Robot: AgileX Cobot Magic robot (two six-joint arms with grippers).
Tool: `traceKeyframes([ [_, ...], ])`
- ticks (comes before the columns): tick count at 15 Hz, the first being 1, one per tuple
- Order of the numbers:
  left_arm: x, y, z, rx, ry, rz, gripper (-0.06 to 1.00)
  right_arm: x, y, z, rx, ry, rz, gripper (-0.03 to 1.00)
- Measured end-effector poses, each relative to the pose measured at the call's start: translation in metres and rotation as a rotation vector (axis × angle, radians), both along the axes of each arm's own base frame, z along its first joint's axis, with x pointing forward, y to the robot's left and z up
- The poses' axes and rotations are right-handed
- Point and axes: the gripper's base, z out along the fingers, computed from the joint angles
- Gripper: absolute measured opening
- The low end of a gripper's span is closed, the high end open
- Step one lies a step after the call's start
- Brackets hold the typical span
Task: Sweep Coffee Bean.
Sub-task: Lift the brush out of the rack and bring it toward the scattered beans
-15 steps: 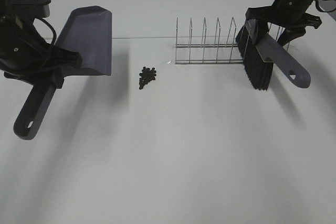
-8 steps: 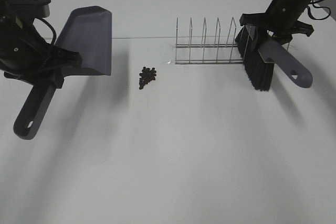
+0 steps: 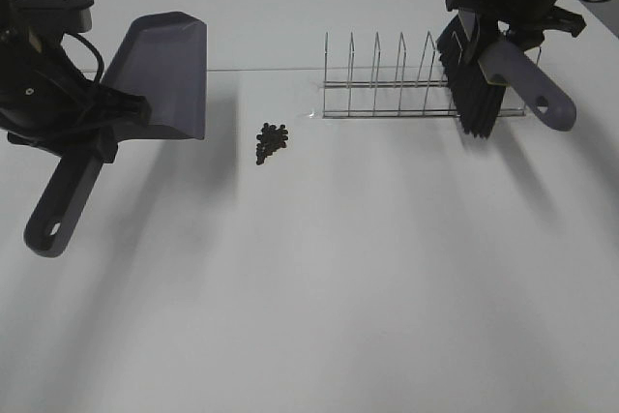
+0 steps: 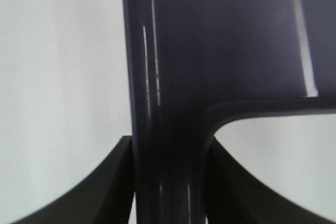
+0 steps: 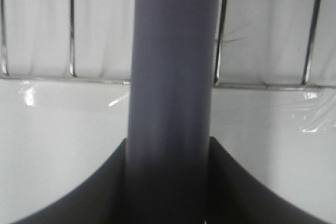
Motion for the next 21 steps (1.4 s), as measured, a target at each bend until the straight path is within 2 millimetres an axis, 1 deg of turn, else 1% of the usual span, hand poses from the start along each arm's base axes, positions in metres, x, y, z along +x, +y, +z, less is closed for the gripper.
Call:
traceKeyframes([
  [1,0.0,0.0,0.0,0.0,0.0,0.0,0.37,-0.001,-0.001,0.02,0.0,-0.044,-0.023,0.36],
  [2,0.0,0.0,0.0,0.001,0.0,-0.001,0.37,-0.004,0.0,0.034,-0.02,-0.07,-0.028,0.36],
  [3,0.0,0.0,0.0,0.001,0.0,-0.001,0.37,-0.006,0.002,0.039,-0.037,-0.082,-0.028,0.36],
  [5,0.0,0.0,0.0,0.001,0.0,-0.001,0.37,-0.017,0.013,0.072,-0.136,-0.155,-0.015,0.36],
  [6,0.0,0.0,0.0,0.001,0.0,-0.001,0.37,-0.024,0.026,0.087,-0.173,-0.191,0.012,0.36],
  [7,0.0,0.0,0.0,0.001,0.0,-0.001,0.37,-0.033,0.045,0.103,-0.197,-0.231,0.052,0.36],
  [8,0.0,0.0,0.0,0.001,0.0,-0.001,0.37,-0.045,0.065,0.114,-0.221,-0.253,0.097,0.36],
  [9,0.0,0.0,0.0,0.001,0.0,-0.001,0.37,-0.055,0.081,0.116,-0.247,-0.252,0.134,0.36],
  [10,0.0,0.0,0.0,0.001,0.0,-0.001,0.37,-0.066,0.096,0.112,-0.265,-0.231,0.166,0.36],
  [11,0.0,0.0,0.0,0.0,-0.001,-0.001,0.37,-0.071,0.103,0.108,-0.277,-0.212,0.181,0.36],
  [12,0.0,0.0,-0.001,0.002,0.003,-0.001,0.37,-0.08,0.112,0.094,-0.315,-0.165,0.206,0.36],
  [13,0.002,0.0,-0.006,0.012,0.014,-0.004,0.37,-0.085,0.116,0.077,-0.343,-0.113,0.217,0.36],
  [14,0.005,0.0,-0.023,0.044,0.053,-0.017,0.37,-0.094,0.114,0.043,-0.361,0.007,0.213,0.36],
  [15,0.007,0.0,-0.033,0.061,0.078,-0.021,0.37,-0.098,0.112,0.03,-0.367,0.057,0.199,0.36],
  [17,0.01,0.0,-0.052,0.072,0.115,-0.016,0.37,-0.105,0.11,0.013,-0.367,0.122,0.174,0.36],
  [18,0.011,-0.001,-0.058,0.074,0.125,-0.015,0.37,-0.106,0.111,0.01,-0.362,0.132,0.168,0.36],
  [21,0.012,-0.002,-0.09,0.094,0.201,-0.015,0.37,-0.109,0.114,0.001,-0.321,0.154,0.16,0.36],
])
